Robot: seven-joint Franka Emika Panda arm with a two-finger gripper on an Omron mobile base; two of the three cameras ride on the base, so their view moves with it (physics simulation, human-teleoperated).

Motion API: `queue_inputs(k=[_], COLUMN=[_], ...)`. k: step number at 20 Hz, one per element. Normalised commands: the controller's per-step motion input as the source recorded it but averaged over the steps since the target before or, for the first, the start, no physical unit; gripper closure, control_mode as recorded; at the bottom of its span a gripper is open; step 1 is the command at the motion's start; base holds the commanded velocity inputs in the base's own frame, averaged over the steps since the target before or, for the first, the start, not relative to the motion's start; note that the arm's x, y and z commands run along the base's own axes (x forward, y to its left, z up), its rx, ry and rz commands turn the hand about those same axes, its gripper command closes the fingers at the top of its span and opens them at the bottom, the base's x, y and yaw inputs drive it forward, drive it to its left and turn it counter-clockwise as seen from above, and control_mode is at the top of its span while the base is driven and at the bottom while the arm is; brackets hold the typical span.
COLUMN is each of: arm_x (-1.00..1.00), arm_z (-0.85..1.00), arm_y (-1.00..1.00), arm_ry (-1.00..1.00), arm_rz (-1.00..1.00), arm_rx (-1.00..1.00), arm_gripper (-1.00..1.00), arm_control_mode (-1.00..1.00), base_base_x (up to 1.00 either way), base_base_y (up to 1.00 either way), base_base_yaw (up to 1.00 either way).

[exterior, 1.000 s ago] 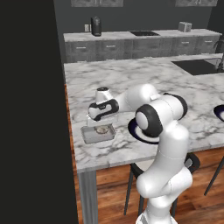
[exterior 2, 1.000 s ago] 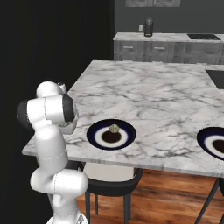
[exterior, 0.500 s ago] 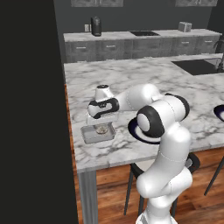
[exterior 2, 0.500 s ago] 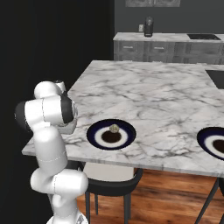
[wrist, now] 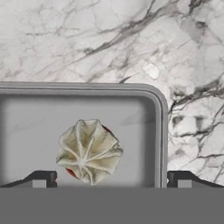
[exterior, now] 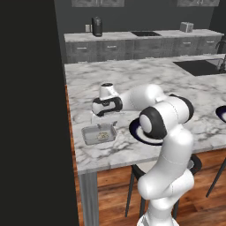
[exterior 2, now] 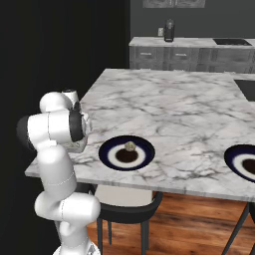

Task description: Place two dumplings into each of the tupperware containers and then place the containers in the fridge.

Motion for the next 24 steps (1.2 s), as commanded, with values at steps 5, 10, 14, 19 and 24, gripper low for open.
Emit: queue_inputs(k=[5, 10, 14, 19, 24], arm_x=[-0.02, 0.00, 0.03, 0.00, 0.00], arm_z=[0.01, 0.00, -0.01, -0.01, -0.07], arm_y=[-0.99, -1.00, -1.00, -1.00, -0.78], arm_ry=[0.07, 0.00, 0.00, 0.00, 0.00], arm_rz=[-0.20, -0.13, -0.01, 0.00, 0.00], arm_rx=[0.02, 0.00, 0.00, 0.00, 0.00], arm_gripper=[-1.00, -1.00, -1.00, -1.00, -1.00], arm_control_mode=[-1.00, -1.00, -1.00, -1.00, -1.00], base_base_x=[0.00, 0.00, 0.00, 0.00, 0.00], base_base_y=[0.00, 0.00, 0.00, 0.00, 0.00], base_base_yaw=[0.00, 0.00, 0.00, 0.00, 0.00])
